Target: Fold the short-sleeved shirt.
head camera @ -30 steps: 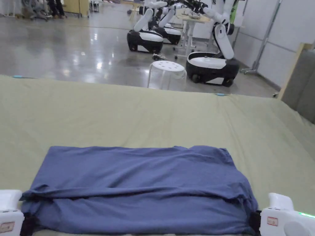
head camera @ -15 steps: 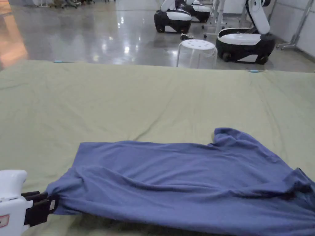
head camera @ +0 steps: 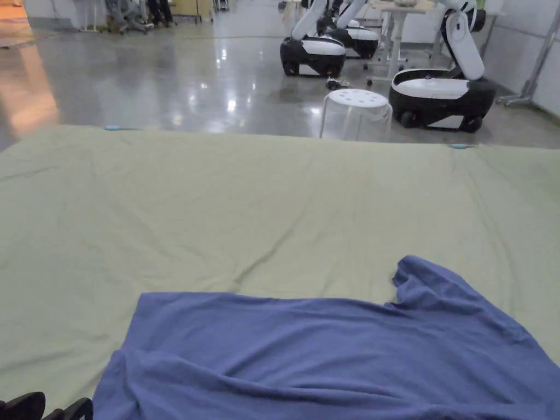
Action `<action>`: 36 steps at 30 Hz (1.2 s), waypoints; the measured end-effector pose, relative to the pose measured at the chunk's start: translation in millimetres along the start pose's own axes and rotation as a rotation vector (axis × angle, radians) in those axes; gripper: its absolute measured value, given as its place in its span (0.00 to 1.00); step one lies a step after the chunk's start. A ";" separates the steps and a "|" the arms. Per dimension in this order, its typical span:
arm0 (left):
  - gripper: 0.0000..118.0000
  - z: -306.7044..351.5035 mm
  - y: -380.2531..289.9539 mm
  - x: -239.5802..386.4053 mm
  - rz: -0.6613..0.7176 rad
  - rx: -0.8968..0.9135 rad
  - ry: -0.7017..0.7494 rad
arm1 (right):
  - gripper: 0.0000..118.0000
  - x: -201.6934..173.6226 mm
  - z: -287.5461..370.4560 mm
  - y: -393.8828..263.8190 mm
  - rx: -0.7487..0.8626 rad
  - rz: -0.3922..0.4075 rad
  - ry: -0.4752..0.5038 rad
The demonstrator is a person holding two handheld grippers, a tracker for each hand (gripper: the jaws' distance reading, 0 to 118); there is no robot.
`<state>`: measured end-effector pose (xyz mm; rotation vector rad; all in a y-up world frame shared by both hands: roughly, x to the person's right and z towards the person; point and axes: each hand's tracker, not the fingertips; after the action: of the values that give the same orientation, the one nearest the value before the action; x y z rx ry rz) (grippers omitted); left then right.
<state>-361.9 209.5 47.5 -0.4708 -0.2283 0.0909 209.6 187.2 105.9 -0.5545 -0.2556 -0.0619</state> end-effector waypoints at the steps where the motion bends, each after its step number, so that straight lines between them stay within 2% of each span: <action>1: 0.43 8.4 7.8 6.3 -0.014 0.061 0.001 | 0.58 -6.2 10.9 5.8 0.080 -0.001 0.040; 3: 0.43 24.9 21.6 22.5 -0.048 0.191 0.015 | 0.62 -20.1 28.3 18.3 0.186 -0.003 0.109; 5: 0.43 34.1 32.5 44.6 -0.085 0.275 0.041 | 0.62 -39.6 38.4 28.8 0.229 0.033 0.146; 7: 0.42 38.9 37.9 57.4 -0.098 0.300 0.043 | 0.61 -51.4 40.1 31.2 0.263 0.062 0.173; 9: 0.40 38.7 36.7 65.5 -0.093 0.301 0.040 | 0.57 -67.8 44.2 33.1 0.282 0.076 0.243; 10: 0.36 40.0 35.9 70.0 -0.093 0.314 0.049 | 0.50 -77.6 45.9 34.3 0.287 0.076 0.267; 11: 0.24 41.0 37.0 73.3 -0.095 0.309 0.052 | 0.38 -86.0 46.6 34.3 0.287 0.075 0.266; 12: 0.09 40.3 35.5 75.5 -0.106 0.306 0.053 | 0.21 -92.7 45.8 35.1 0.269 0.079 0.282; 15: 0.02 40.1 34.0 78.1 -0.125 0.283 0.049 | 0.00 -108.0 39.0 27.0 0.251 0.102 0.343; 18: 0.02 44.3 26.5 72.4 -0.113 0.285 0.033 | 0.00 -121.1 35.4 20.6 0.235 0.165 0.333; 24: 0.02 31.9 31.8 67.6 -0.106 0.233 0.036 | 0.00 -126.3 27.8 17.1 0.195 0.150 0.339; 26: 0.02 17.3 39.9 57.5 -0.078 0.138 0.001 | 0.00 -125.9 29.8 16.3 0.205 0.151 0.341; 28: 0.02 -7.5 51.7 47.0 -0.038 0.016 -0.080 | 0.00 -122.6 30.7 17.0 0.213 0.151 0.350; 30: 0.05 -44.4 60.4 32.7 0.001 -0.040 -0.076 | 0.00 -116.4 29.7 14.7 0.220 0.136 0.366; 31: 0.16 -64.6 65.1 25.8 0.015 -0.079 -0.092 | 0.00 -112.7 28.4 13.8 0.220 0.122 0.373; 32: 0.34 -88.5 69.6 12.1 0.027 -0.142 -0.082 | 0.00 -108.3 25.9 13.4 0.211 0.109 0.379; 33: 0.46 -111.1 73.5 4.8 0.044 -0.142 -0.126 | 0.00 -104.0 23.6 12.7 0.203 0.096 0.378; 36: 0.46 -184.6 91.4 -18.4 0.083 -0.275 -0.079 | 0.00 -90.5 15.6 9.3 0.175 0.075 0.367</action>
<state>-338.9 207.0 -158.0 -0.7516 -0.3004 0.1603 119.8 202.4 90.7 -0.3689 0.1168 -0.0668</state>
